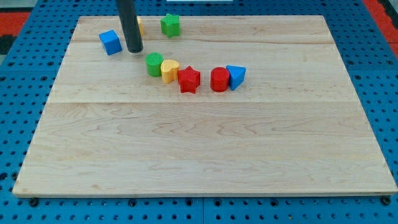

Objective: Push the blue cube to the top left

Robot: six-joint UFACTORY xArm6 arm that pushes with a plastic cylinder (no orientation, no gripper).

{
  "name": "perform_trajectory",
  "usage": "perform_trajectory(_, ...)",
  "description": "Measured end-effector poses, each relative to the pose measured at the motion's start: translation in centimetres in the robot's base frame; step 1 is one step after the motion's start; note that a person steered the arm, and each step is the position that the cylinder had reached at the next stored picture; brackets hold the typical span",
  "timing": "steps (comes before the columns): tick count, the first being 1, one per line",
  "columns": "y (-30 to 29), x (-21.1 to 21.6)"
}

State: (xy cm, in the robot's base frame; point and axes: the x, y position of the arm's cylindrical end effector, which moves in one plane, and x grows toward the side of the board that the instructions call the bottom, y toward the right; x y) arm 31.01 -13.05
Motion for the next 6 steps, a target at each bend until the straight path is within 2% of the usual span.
perform_trajectory(2, -7.5, -4.6)
perform_trajectory(4, -6.6, -5.1)
perform_trajectory(5, -4.7, -1.7)
perform_trajectory(6, -9.4, -2.9)
